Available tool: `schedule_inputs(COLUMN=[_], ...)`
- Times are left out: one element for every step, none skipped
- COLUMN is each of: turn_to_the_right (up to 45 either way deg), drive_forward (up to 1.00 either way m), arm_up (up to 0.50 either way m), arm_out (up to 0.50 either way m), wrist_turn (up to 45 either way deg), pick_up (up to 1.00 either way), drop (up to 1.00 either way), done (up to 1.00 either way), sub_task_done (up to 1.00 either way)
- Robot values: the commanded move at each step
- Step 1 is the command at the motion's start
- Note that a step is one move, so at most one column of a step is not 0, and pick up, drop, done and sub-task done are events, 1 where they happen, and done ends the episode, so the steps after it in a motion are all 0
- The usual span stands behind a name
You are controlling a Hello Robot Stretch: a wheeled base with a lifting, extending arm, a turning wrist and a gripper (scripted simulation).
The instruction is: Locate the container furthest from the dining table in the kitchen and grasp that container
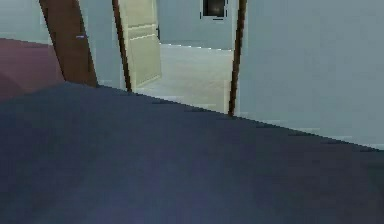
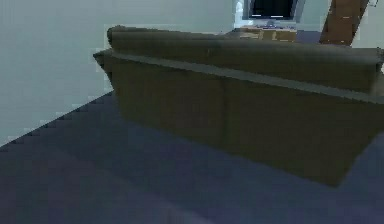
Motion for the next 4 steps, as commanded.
schedule_inputs(turn_to_the_right=[0.0, 3.0, 0.0, 0.0], drive_forward=[1.00, 0.00, 1.00, 0.15], arm_up=[0.00, 0.00, 0.00, 0.00], arm_out=[0.00, 0.00, 0.00, 0.00], wrist_turn=[0.0, 0.0, 0.0, 0.0], pick_up=[0.00, 0.00, 0.00, 0.00], drop=[0.00, 0.00, 0.00, 0.00], done=[0.00, 0.00, 0.00, 0.00], sub_task_done=[0.00, 0.00, 0.00, 0.00])
